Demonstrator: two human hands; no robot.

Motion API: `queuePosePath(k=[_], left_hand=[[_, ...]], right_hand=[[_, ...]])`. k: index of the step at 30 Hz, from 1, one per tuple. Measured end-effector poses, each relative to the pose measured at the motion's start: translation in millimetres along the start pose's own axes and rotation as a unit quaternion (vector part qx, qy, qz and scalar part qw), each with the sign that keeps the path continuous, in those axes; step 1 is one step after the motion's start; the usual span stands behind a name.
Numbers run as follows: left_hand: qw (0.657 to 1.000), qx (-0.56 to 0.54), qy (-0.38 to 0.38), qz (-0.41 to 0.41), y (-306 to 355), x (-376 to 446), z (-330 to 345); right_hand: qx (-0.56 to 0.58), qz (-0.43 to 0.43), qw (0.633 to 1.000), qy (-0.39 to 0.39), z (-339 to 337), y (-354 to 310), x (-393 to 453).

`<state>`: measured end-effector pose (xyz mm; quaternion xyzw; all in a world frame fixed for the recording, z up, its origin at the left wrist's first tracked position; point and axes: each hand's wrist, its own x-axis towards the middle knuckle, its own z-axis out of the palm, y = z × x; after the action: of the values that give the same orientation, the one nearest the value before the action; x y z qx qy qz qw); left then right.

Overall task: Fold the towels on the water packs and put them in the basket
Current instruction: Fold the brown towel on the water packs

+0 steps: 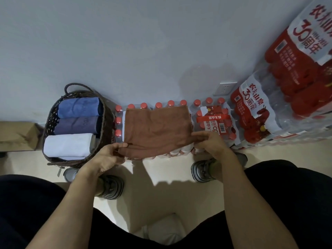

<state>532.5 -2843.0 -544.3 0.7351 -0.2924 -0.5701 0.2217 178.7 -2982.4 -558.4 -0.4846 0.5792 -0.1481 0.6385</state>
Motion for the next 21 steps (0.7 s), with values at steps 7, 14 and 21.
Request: queuePosePath(k=[7, 14, 21], left_hand=[[0.985, 0.032, 0.141, 0.094, 0, -1, 5], [0.974, 0.059, 0.189, 0.109, -6, 13, 2], [0.958, 0.026, 0.203, 0.203, 5, 17, 19]], right_hand=[[-0.012, -0.048, 0.996, 0.067, -2, 6, 4], [0.023, -0.103, 0.987, 0.121, -1, -8, 1], [0.007, -0.152, 0.981, 0.123, -1, -18, 11]])
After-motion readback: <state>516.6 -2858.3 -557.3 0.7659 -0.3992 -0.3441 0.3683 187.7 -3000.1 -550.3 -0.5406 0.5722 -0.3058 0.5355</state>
